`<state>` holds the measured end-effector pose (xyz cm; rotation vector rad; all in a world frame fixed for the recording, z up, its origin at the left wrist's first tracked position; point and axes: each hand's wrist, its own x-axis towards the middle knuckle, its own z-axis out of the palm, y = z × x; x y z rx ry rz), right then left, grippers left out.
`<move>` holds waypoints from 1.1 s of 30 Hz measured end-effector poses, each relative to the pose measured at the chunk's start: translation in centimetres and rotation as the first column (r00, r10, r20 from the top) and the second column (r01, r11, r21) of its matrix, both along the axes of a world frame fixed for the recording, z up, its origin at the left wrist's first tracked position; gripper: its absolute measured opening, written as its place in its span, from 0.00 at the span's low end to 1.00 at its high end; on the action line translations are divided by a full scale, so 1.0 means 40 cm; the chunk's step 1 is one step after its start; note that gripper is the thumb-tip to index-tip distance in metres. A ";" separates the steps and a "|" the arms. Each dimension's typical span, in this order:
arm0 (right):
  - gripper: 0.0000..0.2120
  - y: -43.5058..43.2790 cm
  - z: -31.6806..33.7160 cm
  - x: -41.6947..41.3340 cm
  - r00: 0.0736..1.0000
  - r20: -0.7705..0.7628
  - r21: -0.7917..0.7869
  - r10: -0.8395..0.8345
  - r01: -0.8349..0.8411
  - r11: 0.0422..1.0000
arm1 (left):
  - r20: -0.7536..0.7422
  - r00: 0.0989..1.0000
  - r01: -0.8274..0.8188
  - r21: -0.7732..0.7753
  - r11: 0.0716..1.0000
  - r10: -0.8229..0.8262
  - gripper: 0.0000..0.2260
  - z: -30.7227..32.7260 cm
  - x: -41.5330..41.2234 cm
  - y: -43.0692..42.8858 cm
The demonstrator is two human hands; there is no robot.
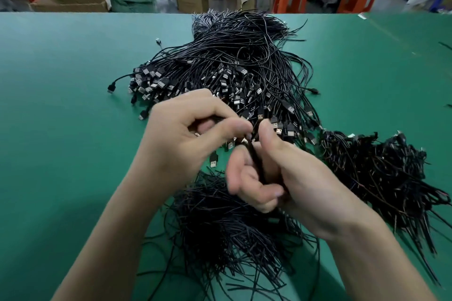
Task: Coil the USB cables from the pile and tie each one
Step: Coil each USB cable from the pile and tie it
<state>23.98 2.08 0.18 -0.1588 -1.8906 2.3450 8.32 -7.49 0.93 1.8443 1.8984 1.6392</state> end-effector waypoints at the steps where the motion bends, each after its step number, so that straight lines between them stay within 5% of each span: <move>1: 0.25 -0.005 0.003 -0.003 0.995 -0.090 -0.164 0.043 -0.058 0.985 | 0.048 0.998 0.040 -0.013 0.999 -0.040 0.06 -0.007 0.008 0.002; 4: 0.16 -0.002 0.011 -0.005 0.954 -0.277 -0.414 -0.117 -0.008 0.910 | 0.076 0.984 0.170 -0.112 0.979 -0.162 0.14 -0.029 0.041 0.013; 7: 0.16 0.010 0.015 -0.003 0.844 -0.271 -0.398 -0.462 0.339 0.852 | -0.012 0.980 0.184 -0.299 0.936 -0.197 0.16 -0.053 0.062 0.023; 12: 0.14 0.044 0.004 0.019 0.604 -0.428 0.160 -0.672 0.783 0.601 | -0.144 0.976 0.111 -0.323 0.940 -0.165 0.08 -0.036 0.064 0.014; 15: 0.16 0.052 -0.009 0.028 0.669 -0.398 0.592 -0.628 0.710 0.381 | -0.193 0.976 0.059 -0.191 0.980 -0.097 0.08 -0.005 0.041 -0.001; 16: 0.20 0.052 -0.014 0.026 0.731 -0.306 0.666 -0.610 0.622 0.411 | -0.196 0.978 0.045 -0.131 0.990 -0.070 0.07 0.003 0.032 -0.005; 18: 0.28 0.043 -0.020 0.018 0.875 -0.080 0.637 -0.478 0.413 0.650 | -0.151 0.989 -0.005 -0.033 0.999 0.000 0.06 0.007 0.017 -0.013; 20: 0.29 0.023 -0.012 0.011 0.975 0.053 0.339 -0.215 0.185 0.922 | -0.071 0.996 -0.053 0.002 0.999 0.053 0.05 0.003 0.007 -0.013; 21: 0.27 0.013 -0.006 0.008 0.995 0.045 0.153 -0.089 0.082 0.985 | -0.040 0.997 -0.060 0.007 0.998 0.060 0.04 0.001 0.006 -0.012; 24: 0.16 -0.003 0.001 0.004 0.990 -0.131 -0.172 0.050 -0.073 0.982 | -0.009 1.000 -0.009 -0.011 1.000 0.009 0.07 -0.007 0.018 -0.001; 29: 0.13 0.009 0.012 -0.001 0.894 -0.299 -0.314 -0.335 0.239 0.919 | 0.013 0.989 0.145 -0.223 0.964 -0.145 0.20 -0.032 0.061 0.016; 31: 0.14 0.017 0.010 0.000 0.817 -0.316 -0.260 -0.482 0.415 0.872 | -0.019 0.986 0.150 -0.308 0.939 -0.164 0.17 -0.040 0.075 0.020; 33: 0.14 0.024 0.001 0.003 0.739 -0.358 -0.012 -0.570 0.607 0.794 | -0.107 0.979 0.119 -0.379 0.918 -0.171 0.10 -0.042 0.083 0.024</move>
